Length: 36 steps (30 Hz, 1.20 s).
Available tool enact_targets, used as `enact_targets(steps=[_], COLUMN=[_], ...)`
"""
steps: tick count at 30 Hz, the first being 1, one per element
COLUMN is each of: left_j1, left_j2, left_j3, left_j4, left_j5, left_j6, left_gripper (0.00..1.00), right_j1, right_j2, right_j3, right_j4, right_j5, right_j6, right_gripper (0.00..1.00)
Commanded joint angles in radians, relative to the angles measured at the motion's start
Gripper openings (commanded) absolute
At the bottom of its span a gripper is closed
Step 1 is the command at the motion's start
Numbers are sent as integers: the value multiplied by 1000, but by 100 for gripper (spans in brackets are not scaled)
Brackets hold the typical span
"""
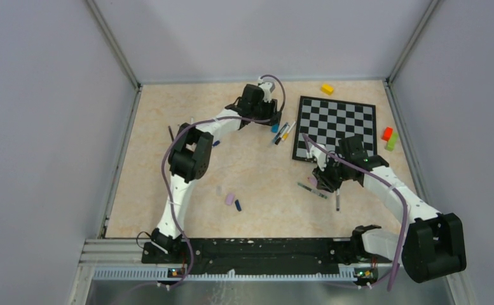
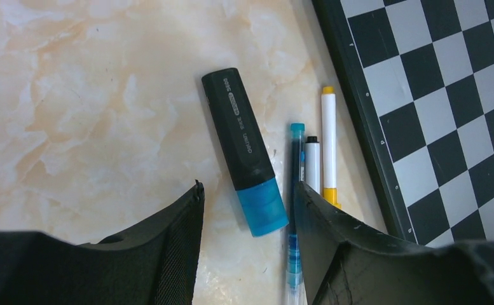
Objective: Open the pen caps
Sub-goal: Move the pen to the center of the board.
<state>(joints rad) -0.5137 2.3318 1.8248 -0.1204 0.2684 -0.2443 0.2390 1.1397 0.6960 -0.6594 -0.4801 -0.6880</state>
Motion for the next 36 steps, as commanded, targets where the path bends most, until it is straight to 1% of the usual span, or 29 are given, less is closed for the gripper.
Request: enact_targets(steps=[1, 5, 11, 17, 23, 26, 28, 30, 34, 36], left_j1=[-11, -28, -50, -62, -69, -68, -68, -68, -66, -67], left_j2=[42, 74, 109, 130, 163, 153, 130, 89, 14, -22], left_j3=[78, 134, 199, 221, 267, 251, 208, 153, 43, -8], left_j4=[-5, -51, -121, -152, -227, -252, -251, -233, -212, -217], left_j5=[-34, -76, -166, -183, -202, -230, -254, -259, -350, -371], left_j6=[-13, 3, 43, 72, 108, 129, 147, 163, 165, 174], left_gripper=[57, 57, 53, 46, 35, 29, 26, 25, 25, 24], right_j1=[-11, -11, -11, -11, -11, -11, -12, -11, -12, -14], right_j2=[-24, -35, -49, -57, -62, -62, -63, -63, -63, -62], right_j3=[37, 36, 36, 34, 33, 33, 33, 33, 32, 31], right_j4=[5, 2, 2, 2, 2, 1, 2, 2, 3, 2], right_j5=[-14, -12, -11, -8, -5, -5, -4, -3, -3, -3], right_j6=[-2, -4, -5, -7, -8, -8, -7, -7, -7, -7], right_gripper=[33, 33, 33, 33, 33, 33, 33, 33, 33, 33])
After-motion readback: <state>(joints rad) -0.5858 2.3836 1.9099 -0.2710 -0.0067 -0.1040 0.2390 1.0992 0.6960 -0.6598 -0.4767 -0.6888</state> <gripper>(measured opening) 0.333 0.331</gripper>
